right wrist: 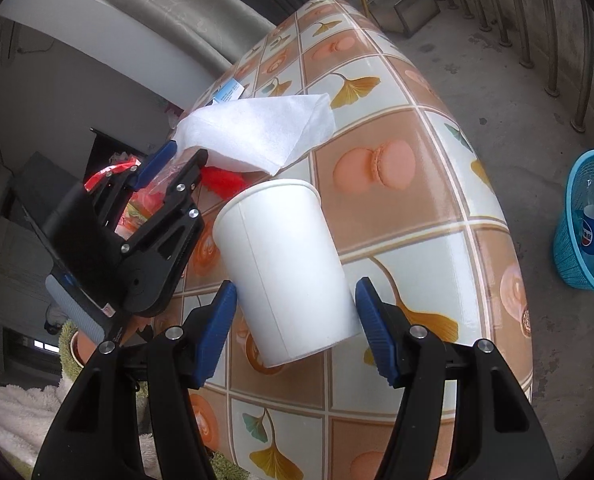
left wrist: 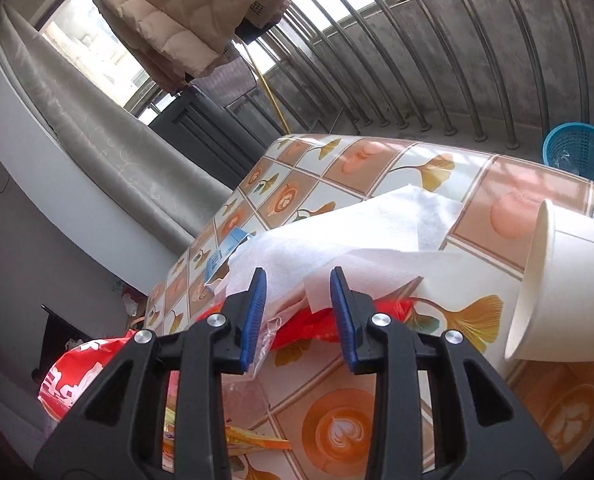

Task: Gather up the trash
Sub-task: 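Grasp the white paper cup with the right gripper while the left grasps the tissue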

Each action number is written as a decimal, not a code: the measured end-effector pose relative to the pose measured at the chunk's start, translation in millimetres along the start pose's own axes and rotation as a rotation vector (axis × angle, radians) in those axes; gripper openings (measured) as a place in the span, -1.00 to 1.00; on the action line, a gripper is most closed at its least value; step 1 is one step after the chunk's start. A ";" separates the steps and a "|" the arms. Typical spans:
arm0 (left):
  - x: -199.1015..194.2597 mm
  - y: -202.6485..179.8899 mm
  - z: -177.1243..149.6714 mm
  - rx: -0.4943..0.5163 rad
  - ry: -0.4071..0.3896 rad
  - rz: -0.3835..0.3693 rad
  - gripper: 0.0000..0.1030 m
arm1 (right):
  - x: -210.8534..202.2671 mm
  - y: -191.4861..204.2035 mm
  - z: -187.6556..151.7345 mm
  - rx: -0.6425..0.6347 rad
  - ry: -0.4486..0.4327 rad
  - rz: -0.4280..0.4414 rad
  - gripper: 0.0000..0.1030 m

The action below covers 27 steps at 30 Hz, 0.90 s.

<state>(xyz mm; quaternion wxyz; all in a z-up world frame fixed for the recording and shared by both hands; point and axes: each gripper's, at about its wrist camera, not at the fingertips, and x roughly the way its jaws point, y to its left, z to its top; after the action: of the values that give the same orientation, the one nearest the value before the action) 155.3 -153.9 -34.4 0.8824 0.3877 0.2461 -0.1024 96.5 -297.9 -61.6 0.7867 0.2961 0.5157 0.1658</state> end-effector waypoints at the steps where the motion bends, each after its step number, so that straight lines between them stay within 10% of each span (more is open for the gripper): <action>1: 1.2 -0.5 0.5 0.006 0.001 0.010 -0.39 | 0.6 -0.9 0.4 0.003 0.000 0.005 0.17; 6: 3.4 1.5 4.0 0.004 -0.011 0.019 -0.51 | 2.2 -3.8 1.4 0.010 -0.003 0.022 0.17; 10: 2.6 12.2 8.1 -0.054 -0.029 -0.004 -1.00 | 1.1 -4.6 -0.2 0.017 -0.010 0.028 0.16; 15: -9.5 35.6 12.3 -0.178 -0.072 -0.062 -1.00 | 0.4 -9.8 0.0 0.042 -0.028 0.044 0.16; 27: -48.5 116.4 11.2 -0.600 -0.184 -0.455 -1.00 | -15.0 -13.1 -2.7 0.090 -0.100 0.080 0.13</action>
<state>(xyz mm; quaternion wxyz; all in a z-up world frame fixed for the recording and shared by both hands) 160.9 -83.6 70.8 0.9298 0.0372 0.2645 -0.2534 87.2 -315.6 -60.0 0.7902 0.3594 0.4702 0.1589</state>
